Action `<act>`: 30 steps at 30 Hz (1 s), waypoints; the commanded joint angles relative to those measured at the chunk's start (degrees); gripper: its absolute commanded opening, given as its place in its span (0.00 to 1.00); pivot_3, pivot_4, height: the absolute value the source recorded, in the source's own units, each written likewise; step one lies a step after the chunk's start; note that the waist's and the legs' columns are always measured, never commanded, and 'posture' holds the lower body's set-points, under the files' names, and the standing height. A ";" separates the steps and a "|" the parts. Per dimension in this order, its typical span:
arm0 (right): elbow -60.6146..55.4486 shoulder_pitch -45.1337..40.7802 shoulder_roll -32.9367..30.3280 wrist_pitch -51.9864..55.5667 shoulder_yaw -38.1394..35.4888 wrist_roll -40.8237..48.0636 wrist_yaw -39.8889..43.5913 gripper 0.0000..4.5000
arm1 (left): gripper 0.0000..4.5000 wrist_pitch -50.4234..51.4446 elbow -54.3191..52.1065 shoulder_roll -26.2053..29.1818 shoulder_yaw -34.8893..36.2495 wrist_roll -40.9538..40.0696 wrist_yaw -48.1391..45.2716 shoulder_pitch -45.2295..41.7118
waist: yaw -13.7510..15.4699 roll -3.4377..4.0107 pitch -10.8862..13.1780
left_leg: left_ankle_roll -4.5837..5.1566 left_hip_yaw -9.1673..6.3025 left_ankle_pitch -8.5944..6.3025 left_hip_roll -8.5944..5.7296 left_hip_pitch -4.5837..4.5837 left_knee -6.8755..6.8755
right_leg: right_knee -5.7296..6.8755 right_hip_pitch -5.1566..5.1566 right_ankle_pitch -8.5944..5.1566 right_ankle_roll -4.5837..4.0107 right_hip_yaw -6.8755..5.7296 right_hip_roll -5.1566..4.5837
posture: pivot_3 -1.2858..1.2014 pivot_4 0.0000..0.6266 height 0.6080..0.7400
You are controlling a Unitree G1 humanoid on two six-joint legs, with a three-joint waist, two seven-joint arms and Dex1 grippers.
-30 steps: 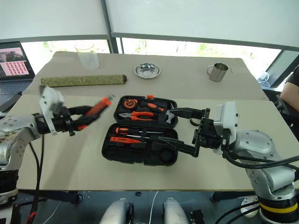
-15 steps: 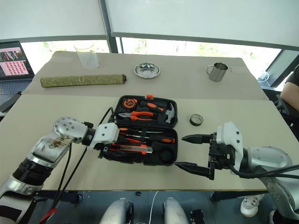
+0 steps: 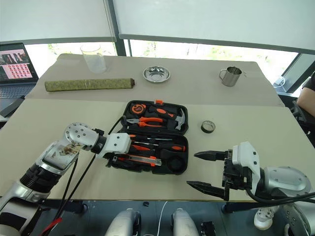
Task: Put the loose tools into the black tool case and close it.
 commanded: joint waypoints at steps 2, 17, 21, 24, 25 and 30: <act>0.33 -2.17 1.15 -2.33 -0.51 0.14 0.42 1.00 | 0.46 0.90 -1.49 0.41 -0.23 0.09 -0.62 -0.07 | 0.00 0.00 0.00 | 0.00 0.01 0.00 0.00 0.01 0.01 | 0.03 0.00 0.00 0.00 0.00 0.00 | 0.52 0.24 1.00; 3.40 -3.94 3.32 -2.77 1.04 0.34 1.10 1.00 | 0.87 -2.86 1.55 -4.42 9.54 -9.91 1.11 -2.73 | 0.17 0.00 0.00 | 0.03 -0.02 -0.02 0.00 0.00 0.16 | 0.15 0.02 0.00 0.00 -0.01 0.00 | 0.52 0.24 1.00; 4.59 -4.52 5.04 -3.09 1.14 0.36 0.67 1.00 | 0.60 -8.61 5.60 -5.16 9.52 -9.51 -0.16 0.96 | 0.12 0.02 -0.01 | 0.07 -0.03 -0.04 0.00 0.05 0.22 | 0.18 0.06 0.00 0.00 -0.01 0.00 | 0.52 0.24 1.00; 5.25 -4.95 6.54 -3.94 1.15 -0.02 0.01 1.00 | 0.37 -13.97 9.34 -7.89 10.13 -10.54 -0.28 4.17 | 0.09 0.03 -0.02 | 0.08 -0.02 -0.05 0.00 0.06 0.22 | 0.21 0.06 0.00 0.00 0.00 0.00 | 0.52 0.24 1.00; 5.44 -5.20 7.18 -4.59 1.07 -0.29 -0.34 1.00 | 0.29 -15.75 10.15 -8.50 10.10 -10.58 -0.62 5.28 | 0.10 0.04 -0.02 | 0.08 -0.02 -0.05 0.00 0.04 0.22 | 0.21 0.04 0.00 -0.01 -0.01 0.00 | 0.52 0.24 1.00; 6.17 -5.20 7.91 -5.70 0.89 -1.17 -0.75 1.00 | 0.01 -17.73 11.08 -9.68 9.60 -9.27 0.05 8.33 | 0.30 0.04 -0.02 | 0.08 -0.03 -0.05 0.00 0.00 0.29 | 0.22 0.04 0.01 0.00 -0.01 0.00 | 0.52 0.24 1.00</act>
